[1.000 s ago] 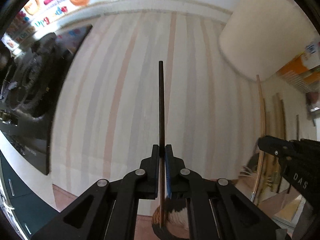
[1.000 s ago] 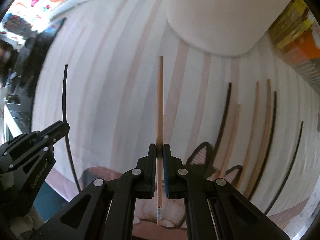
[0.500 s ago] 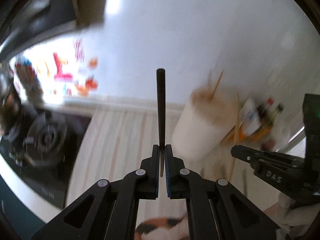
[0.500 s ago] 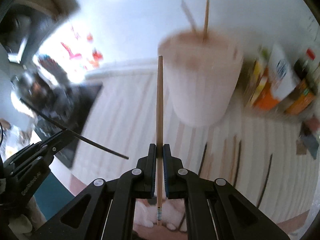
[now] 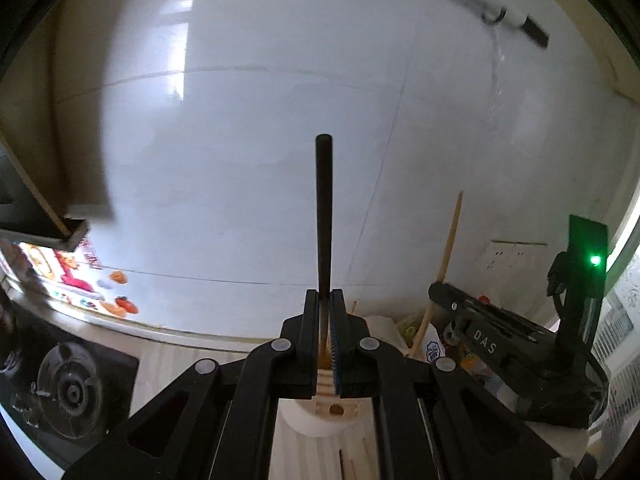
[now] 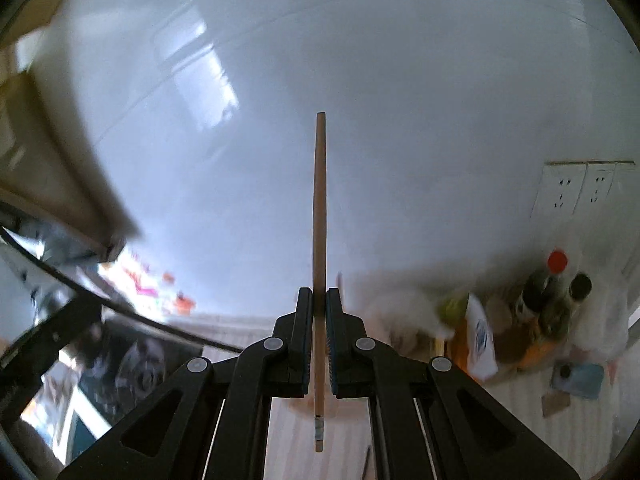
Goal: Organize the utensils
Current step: 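Lower the black chopstick into the holder while the right tool inserts its wooden chopstick, then open both tools and move them back to the chopstick row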
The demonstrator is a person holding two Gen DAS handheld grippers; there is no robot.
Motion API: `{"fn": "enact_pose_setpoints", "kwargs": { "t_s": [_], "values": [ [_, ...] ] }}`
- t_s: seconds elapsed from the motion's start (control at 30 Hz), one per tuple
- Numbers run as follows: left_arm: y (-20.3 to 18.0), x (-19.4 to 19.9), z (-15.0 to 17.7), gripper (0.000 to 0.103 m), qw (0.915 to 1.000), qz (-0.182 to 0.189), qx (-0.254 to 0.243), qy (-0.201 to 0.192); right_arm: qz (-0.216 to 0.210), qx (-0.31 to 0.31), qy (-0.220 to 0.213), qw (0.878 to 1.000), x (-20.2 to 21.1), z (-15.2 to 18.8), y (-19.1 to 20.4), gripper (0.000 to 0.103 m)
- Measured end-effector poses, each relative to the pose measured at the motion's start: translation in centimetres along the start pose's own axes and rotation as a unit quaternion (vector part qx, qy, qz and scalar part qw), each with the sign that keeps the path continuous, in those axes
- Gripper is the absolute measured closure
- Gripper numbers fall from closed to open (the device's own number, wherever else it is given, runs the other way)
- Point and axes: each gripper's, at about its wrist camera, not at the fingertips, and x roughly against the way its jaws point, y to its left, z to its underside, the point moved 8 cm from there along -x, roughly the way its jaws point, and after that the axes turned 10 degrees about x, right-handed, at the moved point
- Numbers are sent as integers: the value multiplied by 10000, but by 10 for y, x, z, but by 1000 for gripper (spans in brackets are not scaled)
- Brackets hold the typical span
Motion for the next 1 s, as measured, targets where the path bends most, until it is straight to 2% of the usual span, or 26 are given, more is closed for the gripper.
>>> {"fn": "enact_pose_setpoints", "kwargs": {
  "t_s": [0.13, 0.33, 0.43, 0.63, 0.77, 0.8, 0.87, 0.9, 0.93, 1.0],
  "values": [
    [-6, -42, 11, 101, 9993, -112, -76, 334, 214, -142, -361, 9990, -24, -16, -21, 96],
    [5, -93, 30, 101, 9961, -331, -83, 813, 367, -156, -713, 9967, -68, -14, -34, 96],
    [10, -108, 34, 100, 9946, -358, 0, 978, 340, -96, -738, 9966, -91, -8, -34, 96],
    [16, -112, 44, 98, 9900, -318, 208, 1356, 223, 141, -458, 9986, -120, 7, -29, 96],
    [10, -90, 38, 94, 9912, -334, 214, 1266, -79, 99, 42, 9999, -131, 18, -28, 94],
    [11, -83, 35, 89, 9922, -370, 210, 1170, -129, 39, 139, 9998, -130, 20, -30, 88],
    [14, -69, 32, 63, 9936, -480, 231, 998, -186, -53, 122, 9997, -121, 21, -35, 75],
    [16, -62, 32, 41, 9941, -542, 265, 901, -186, -81, 108, 9997, -113, 21, -38, 66],
    [18, -56, 32, 26, 9945, -592, 305, 811, -128, -117, 93, 9998, -105, 23, -41, 65],
    [26, -47, 39, 22, 9949, -680, 351, 660, -10, -145, 102, 9998, -91, 27, -44, 63]
  ]
}}
